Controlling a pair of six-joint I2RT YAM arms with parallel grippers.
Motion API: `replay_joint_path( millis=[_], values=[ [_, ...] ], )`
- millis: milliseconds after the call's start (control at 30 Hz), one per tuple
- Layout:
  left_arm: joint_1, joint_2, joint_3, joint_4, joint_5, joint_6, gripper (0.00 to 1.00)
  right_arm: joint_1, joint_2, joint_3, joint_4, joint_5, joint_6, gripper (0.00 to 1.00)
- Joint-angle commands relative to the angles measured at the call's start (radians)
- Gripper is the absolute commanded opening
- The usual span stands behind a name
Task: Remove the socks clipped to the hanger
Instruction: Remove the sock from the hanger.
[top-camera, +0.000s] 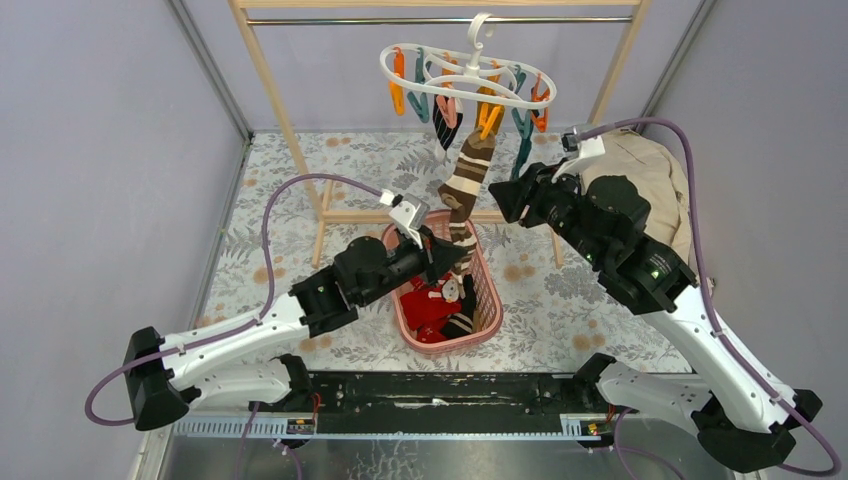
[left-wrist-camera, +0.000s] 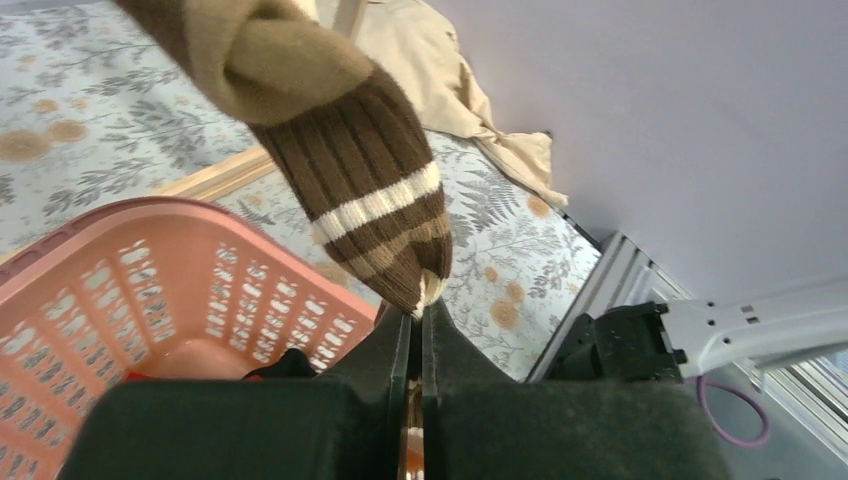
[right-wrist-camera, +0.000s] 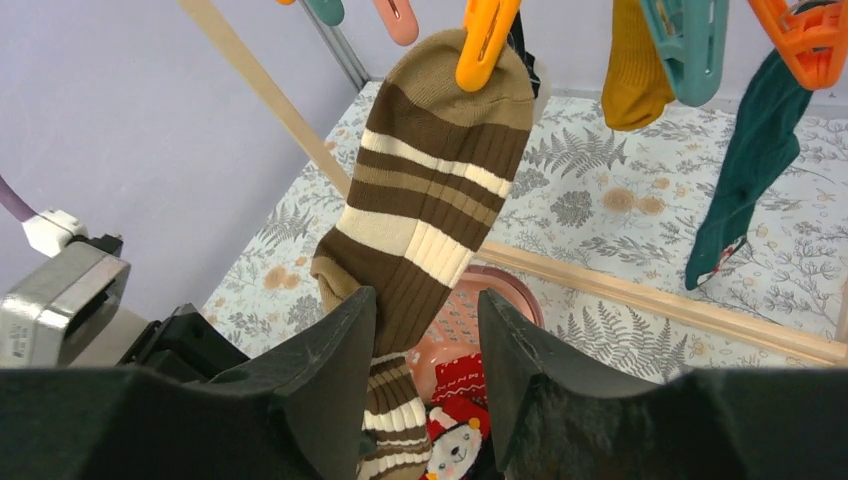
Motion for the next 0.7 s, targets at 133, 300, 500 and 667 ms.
replay_joint_path(
  millis=[133, 300, 500, 667],
  values=[
    [0.011, 0.005, 0.072, 0.059, 0.279, -0.057, 0.00, 0.006, -0.131, -0.123, 0.057, -0.076, 0.032, 0.53],
    [0.067, -0.049, 0.018, 0.196, 0.456, -0.155, 0.00, 0.007, -0.279, -0.222, 0.002, -0.064, 0.044, 0.55],
    [0.244, 0.040, -0.078, 0.565, 0.731, -0.452, 0.00, 0.006, -0.350, -0.255, -0.016, -0.136, 0.051, 0.58],
    [0.387, 0.258, -0.166, 1.178, 0.881, -0.916, 0.00, 0.006, -0.302, -0.241, -0.022, -0.146, 0.031, 0.59]
  ],
)
